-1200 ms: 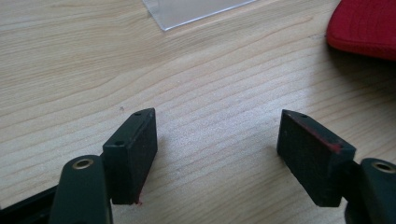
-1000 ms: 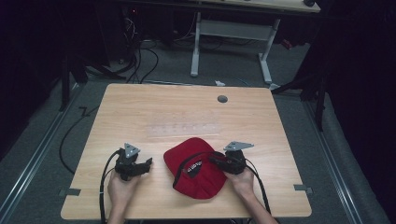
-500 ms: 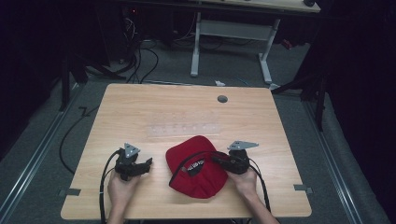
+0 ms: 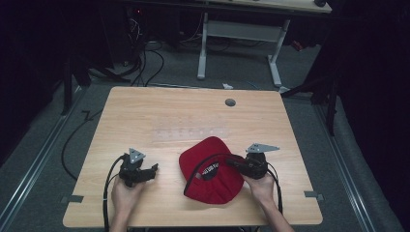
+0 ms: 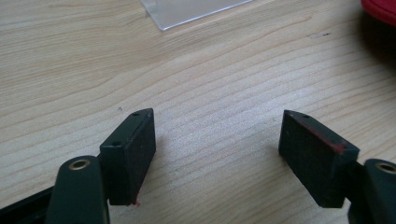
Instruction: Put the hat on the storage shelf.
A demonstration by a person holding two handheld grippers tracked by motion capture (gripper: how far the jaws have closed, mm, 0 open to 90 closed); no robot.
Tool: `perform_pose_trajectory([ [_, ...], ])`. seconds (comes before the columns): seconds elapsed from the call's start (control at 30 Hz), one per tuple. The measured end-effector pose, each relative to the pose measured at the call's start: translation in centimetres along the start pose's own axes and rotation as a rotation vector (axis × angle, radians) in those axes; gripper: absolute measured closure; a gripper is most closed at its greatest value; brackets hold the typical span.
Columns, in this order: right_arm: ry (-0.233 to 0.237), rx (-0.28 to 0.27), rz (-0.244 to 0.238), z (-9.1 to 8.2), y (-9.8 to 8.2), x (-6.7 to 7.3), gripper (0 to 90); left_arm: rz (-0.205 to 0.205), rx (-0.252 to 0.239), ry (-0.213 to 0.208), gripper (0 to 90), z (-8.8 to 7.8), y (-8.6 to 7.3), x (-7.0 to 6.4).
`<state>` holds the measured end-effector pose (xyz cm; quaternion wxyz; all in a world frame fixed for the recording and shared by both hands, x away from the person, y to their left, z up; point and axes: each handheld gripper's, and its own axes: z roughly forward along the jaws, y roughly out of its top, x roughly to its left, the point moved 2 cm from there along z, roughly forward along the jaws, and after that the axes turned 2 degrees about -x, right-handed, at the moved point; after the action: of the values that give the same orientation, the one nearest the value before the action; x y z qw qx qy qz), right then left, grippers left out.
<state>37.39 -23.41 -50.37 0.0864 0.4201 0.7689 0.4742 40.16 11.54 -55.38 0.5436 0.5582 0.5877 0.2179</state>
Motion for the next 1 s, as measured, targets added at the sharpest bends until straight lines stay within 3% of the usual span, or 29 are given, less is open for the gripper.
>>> perform_pose_trajectory([
  [0.2, 0.01, -0.011, 0.033, -0.6, 0.2, -0.2, 83.0, 0.012, 0.009, -0.018, 25.5, -0.1, -0.1, 0.0],
  [0.47, 0.007, -0.029, 0.035, -1.6, 1.0, -0.2, 83.0, 0.01, 0.027, -0.058, 25.0, -0.6, -0.2, -0.4],
  [0.67, 0.015, -0.04, 0.054, -1.8, 1.2, -0.4, 83.1, 0.035, 0.008, -0.153, 24.3, -2.2, 0.1, -2.5],
  [0.77, 0.015, -0.036, 0.07, -1.9, 1.2, -0.5, 83.1, 0.067, 0.017, -0.203, 23.9, -3.1, 0.0, -3.9],
  [1.0, 0.032, -0.038, 0.085, -2.2, 1.7, -0.5, 83.3, 0.123, 0.015, -0.277, 23.3, -4.3, -0.4, -6.5],
])
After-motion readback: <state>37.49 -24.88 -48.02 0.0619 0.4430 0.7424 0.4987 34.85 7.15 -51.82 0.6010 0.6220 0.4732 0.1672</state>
